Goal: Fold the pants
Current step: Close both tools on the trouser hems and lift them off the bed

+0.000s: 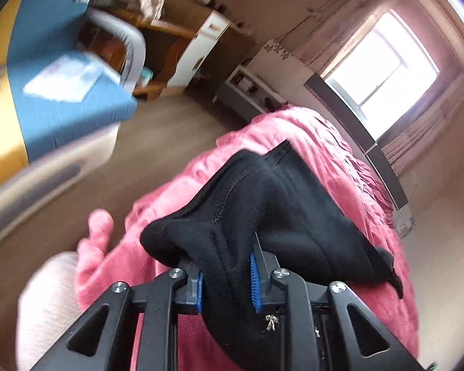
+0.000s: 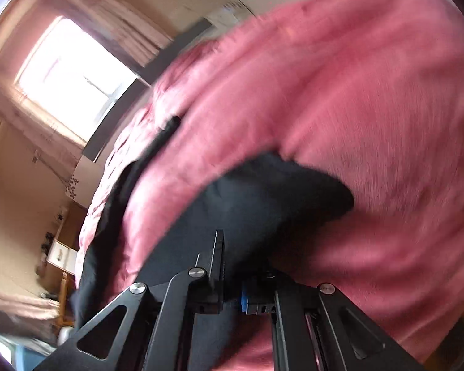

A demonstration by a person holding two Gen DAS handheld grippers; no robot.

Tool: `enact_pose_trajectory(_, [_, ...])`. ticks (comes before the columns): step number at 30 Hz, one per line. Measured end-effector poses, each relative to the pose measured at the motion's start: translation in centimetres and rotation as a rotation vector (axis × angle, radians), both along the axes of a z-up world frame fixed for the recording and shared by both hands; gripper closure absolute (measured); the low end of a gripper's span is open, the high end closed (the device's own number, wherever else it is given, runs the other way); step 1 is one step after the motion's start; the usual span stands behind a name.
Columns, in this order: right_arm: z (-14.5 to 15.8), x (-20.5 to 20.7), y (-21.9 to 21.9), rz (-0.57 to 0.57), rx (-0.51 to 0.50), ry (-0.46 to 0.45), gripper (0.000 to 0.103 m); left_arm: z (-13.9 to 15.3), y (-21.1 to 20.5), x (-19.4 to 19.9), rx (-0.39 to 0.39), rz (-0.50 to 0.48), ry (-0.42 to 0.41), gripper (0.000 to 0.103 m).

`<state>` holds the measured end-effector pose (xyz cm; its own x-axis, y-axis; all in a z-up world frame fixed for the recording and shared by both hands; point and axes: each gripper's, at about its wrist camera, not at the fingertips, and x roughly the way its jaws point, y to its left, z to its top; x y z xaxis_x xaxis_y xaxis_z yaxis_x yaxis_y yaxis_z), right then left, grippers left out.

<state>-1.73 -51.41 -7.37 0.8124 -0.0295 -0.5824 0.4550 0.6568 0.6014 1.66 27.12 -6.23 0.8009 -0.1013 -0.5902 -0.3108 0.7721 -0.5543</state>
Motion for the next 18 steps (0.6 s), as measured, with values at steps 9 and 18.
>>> enact_pose_trajectory(9, [-0.2,-1.5,0.1,-0.044,-0.142,0.144,0.096,-1.2,0.9,-2.7,0.153,0.056,0.16,0.094])
enact_pose_trajectory(18, [-1.1,-2.4,0.2,-0.2,-0.279,0.317,0.044,0.4,1.7,-3.6,0.302,0.171,0.168,0.072])
